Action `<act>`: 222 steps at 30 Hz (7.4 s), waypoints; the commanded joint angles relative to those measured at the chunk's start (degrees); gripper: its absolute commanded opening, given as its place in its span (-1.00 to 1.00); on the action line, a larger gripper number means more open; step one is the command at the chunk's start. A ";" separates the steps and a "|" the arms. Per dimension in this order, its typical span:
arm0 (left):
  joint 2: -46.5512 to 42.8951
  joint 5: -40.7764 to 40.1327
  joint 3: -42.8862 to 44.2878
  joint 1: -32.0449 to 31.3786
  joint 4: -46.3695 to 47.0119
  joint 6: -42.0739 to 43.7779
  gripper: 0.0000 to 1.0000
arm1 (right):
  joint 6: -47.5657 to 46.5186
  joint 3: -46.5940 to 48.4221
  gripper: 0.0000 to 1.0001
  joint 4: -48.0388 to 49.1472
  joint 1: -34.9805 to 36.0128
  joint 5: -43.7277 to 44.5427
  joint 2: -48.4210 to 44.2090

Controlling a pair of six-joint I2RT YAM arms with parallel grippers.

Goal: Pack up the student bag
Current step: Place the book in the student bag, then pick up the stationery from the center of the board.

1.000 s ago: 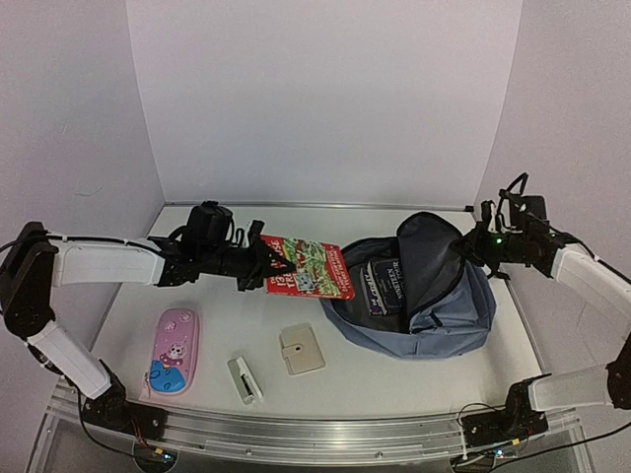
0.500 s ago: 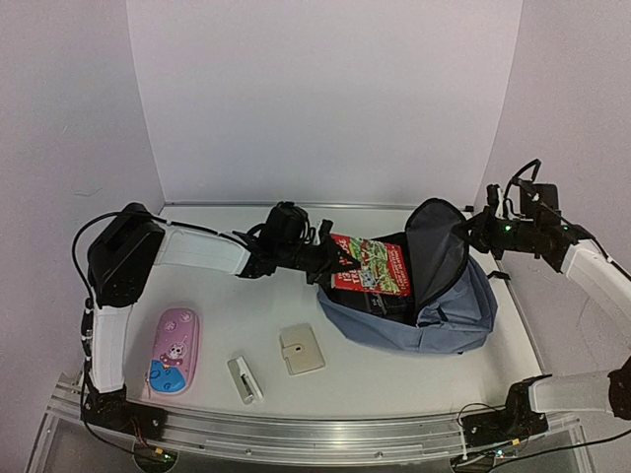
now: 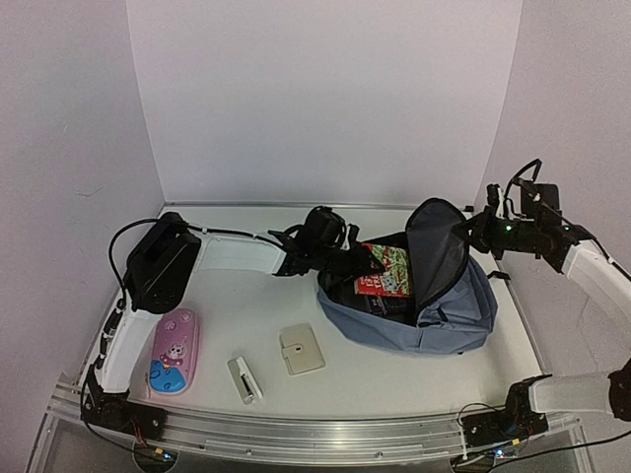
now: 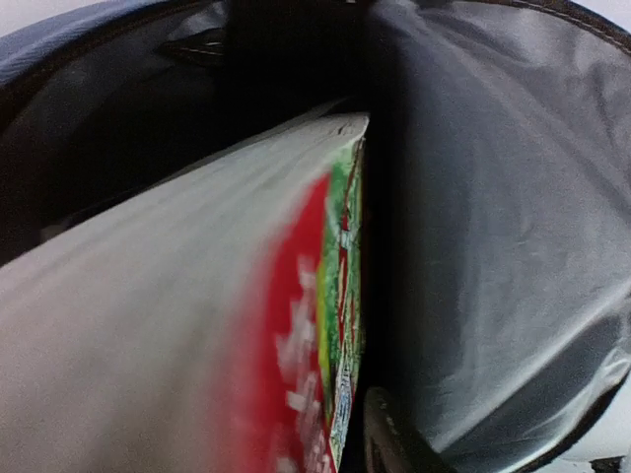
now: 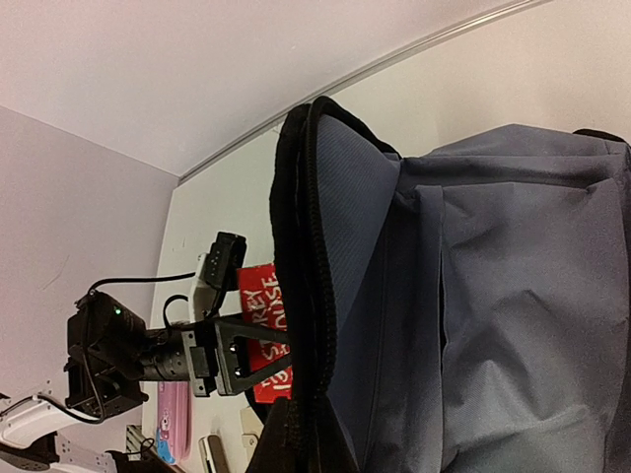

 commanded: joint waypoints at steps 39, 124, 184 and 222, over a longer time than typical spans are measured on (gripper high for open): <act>4.69 -8.14 16.27 -3.19 -22.75 9.32 -0.39 | -0.35 1.32 -1.00 2.64 -0.07 -0.70 -2.69; -51.21 -23.37 -60.32 15.37 -26.30 -1.36 0.73 | -0.28 2.50 0.97 10.16 9.61 -5.15 -7.94; -47.81 -6.75 -66.48 23.48 -14.80 7.50 -0.33 | 31.31 32.02 -0.03 64.25 53.29 2.01 75.30; -67.75 13.31 -34.45 20.11 -50.90 36.37 0.99 | -16.75 33.48 -1.00 10.98 52.04 3.33 39.10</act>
